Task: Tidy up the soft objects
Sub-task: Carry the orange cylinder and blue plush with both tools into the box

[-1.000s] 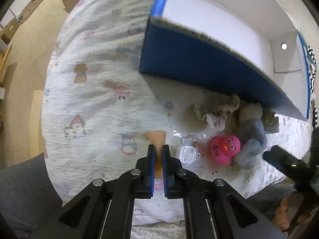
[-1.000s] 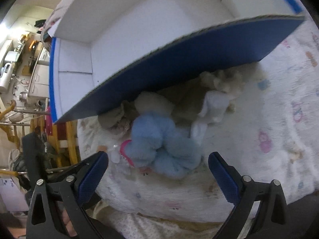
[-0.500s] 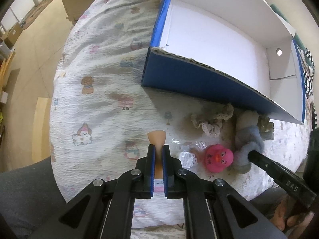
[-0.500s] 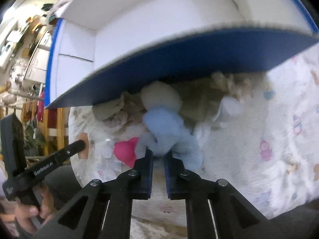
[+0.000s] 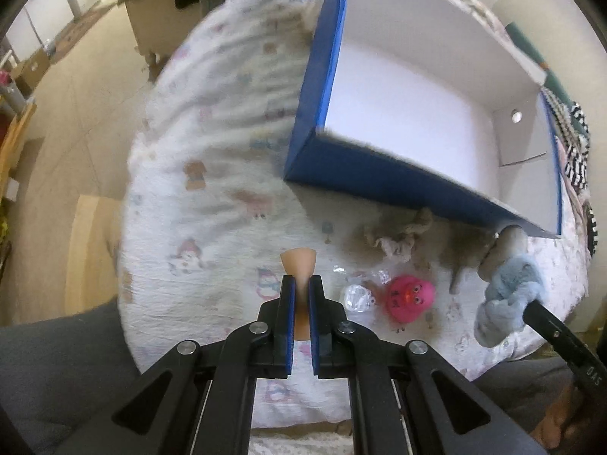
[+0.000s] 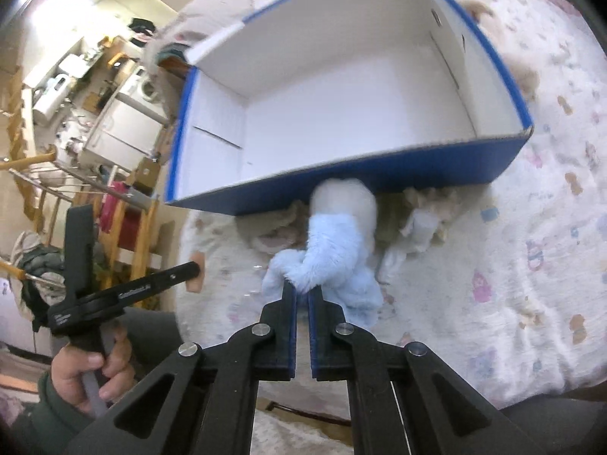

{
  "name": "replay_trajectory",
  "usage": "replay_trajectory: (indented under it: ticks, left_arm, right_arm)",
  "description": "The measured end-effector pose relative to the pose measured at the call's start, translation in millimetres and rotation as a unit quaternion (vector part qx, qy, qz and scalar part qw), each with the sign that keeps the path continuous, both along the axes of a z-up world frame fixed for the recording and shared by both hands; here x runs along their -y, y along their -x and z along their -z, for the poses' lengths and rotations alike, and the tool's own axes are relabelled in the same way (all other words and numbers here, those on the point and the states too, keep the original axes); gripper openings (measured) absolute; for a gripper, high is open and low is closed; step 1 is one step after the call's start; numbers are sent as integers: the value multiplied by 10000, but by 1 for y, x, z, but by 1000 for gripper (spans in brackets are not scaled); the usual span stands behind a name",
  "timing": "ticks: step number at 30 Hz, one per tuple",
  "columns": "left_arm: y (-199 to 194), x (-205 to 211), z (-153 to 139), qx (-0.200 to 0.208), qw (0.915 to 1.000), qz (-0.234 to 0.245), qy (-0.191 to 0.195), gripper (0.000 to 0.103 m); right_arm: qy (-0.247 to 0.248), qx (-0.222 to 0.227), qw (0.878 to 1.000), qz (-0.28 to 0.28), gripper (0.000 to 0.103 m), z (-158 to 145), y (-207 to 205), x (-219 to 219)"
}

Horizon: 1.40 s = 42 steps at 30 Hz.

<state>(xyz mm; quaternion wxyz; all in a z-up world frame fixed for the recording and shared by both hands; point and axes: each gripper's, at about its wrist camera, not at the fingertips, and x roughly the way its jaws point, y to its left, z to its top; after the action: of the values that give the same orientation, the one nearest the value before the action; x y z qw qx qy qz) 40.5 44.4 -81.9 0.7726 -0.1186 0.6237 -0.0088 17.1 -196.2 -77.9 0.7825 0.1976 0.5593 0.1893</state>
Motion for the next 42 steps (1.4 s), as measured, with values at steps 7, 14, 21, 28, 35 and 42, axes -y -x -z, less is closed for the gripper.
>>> replay_trajectory:
  ticks: [7, 14, 21, 28, 35, 42]
  left_arm:
    - [7, -5, -44, 632, 9978, 4, -178, 6]
    - [1, 5, -89, 1179, 9924, 180, -318, 6]
    - [-31, 19, -115, 1435, 9877, 434, -436, 6]
    - [-68, 33, -114, 1478, 9862, 531, -518, 6]
    - [-106, 52, -83, 1372, 9861, 608, -713, 6]
    - [-129, 65, -38, 1113, 9881, 684, -808, 6]
  right_arm:
    - [-220, 352, 9991, -132, 7, -34, 9, -4]
    - [-375, 805, 9958, -199, 7, -75, 3, 0]
    - [-278, 1181, 9925, -145, 7, -105, -27, 4]
    - [-121, 1222, 9924, -31, 7, -106, -70, 12]
    - [64, 929, 9954, 239, 7, -65, -107, 23]
    - [236, 508, 9978, 361, 7, -15, -123, 25]
